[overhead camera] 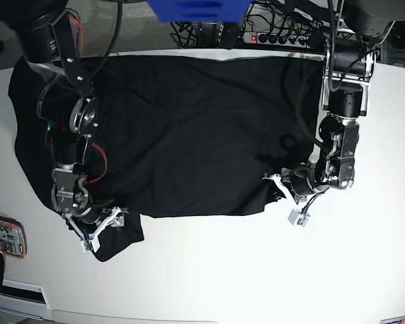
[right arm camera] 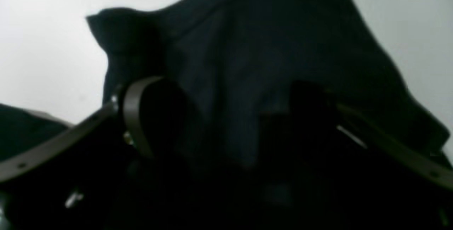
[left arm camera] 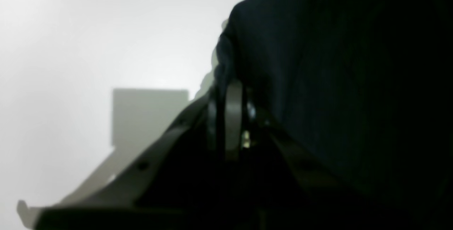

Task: Fold the T-shirt properly
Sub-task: 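Move the right gripper to the hem edge by the sleeve and grasp, then lift the hem edge with both grippers and fold it toward the collar edge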

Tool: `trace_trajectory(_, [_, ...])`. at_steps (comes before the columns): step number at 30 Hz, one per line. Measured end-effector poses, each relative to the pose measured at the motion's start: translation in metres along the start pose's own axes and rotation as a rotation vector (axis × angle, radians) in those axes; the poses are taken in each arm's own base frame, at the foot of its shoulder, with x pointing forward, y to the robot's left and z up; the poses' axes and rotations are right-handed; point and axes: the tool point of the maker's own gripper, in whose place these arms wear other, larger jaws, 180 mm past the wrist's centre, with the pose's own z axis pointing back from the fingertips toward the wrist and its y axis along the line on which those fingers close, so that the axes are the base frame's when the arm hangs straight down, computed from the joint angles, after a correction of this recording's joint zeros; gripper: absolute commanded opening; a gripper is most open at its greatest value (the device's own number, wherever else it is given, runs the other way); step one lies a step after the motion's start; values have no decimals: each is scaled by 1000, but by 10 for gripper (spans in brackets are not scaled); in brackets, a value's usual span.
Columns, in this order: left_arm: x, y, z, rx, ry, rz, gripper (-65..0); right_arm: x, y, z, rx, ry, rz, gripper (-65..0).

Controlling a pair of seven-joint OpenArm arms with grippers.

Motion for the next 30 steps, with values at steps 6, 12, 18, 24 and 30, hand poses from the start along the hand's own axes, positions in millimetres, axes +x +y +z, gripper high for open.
trace_trajectory(6, [0, 0, 0, 0, 5, -2, -650, 1, -3, 0, -13, -10, 1, -153])
trace_trajectory(12, [1, 0, 0, 0, 4, -2, -650, 0, -3, 0, -14, -1, 3, -153])
trace_trajectory(18, [2, 0, 0, 1, 4, -3, -650, 0, -3, 0, -13, -4, 3, -281])
trace_trajectory(24, [2, 0, 0, 1, 4, -3, -650, 0, -3, 0, -13, -3, 3, -650])
trace_trajectory(30, [1, 0, 0, 1, 5, -3, -650, 2, -4, 1, -17, -3, 8, -650])
